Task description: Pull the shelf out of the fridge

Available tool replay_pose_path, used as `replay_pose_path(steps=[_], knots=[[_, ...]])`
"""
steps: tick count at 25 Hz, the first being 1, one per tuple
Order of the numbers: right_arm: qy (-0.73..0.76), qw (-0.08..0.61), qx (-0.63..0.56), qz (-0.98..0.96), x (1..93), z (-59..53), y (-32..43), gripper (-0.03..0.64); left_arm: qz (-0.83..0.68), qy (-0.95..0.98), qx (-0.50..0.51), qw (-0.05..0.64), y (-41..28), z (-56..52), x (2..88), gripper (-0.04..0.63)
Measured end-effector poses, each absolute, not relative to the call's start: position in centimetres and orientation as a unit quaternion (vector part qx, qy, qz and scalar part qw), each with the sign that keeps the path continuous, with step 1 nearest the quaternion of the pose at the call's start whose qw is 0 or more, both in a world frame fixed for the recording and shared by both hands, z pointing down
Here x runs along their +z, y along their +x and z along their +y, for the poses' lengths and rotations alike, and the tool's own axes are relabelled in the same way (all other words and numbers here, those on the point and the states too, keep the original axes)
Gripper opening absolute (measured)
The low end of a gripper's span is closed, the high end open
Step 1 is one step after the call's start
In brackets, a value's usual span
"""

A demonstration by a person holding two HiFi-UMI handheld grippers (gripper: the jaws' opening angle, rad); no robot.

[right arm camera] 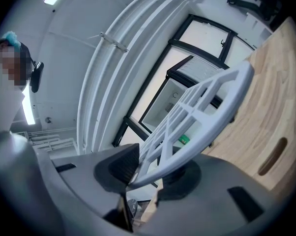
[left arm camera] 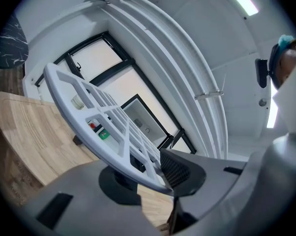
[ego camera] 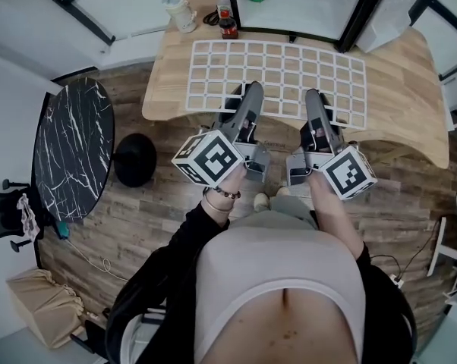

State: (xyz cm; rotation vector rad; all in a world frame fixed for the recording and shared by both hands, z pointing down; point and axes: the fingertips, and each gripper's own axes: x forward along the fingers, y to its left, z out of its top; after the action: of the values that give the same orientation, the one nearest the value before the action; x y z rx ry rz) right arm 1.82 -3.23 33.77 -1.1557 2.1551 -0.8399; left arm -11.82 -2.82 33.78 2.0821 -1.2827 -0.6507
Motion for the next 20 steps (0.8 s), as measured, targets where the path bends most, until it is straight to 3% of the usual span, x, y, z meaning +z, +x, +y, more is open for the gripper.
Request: replay_pose_path(steps=[20], knots=[[-0.416, 0.279, -0.300, 0.812, 32.3, 1.9, 2.2, 0.118, -0.486, 0.786, -0.254, 0.287, -11.4, 2.7, 32.4, 0.118]])
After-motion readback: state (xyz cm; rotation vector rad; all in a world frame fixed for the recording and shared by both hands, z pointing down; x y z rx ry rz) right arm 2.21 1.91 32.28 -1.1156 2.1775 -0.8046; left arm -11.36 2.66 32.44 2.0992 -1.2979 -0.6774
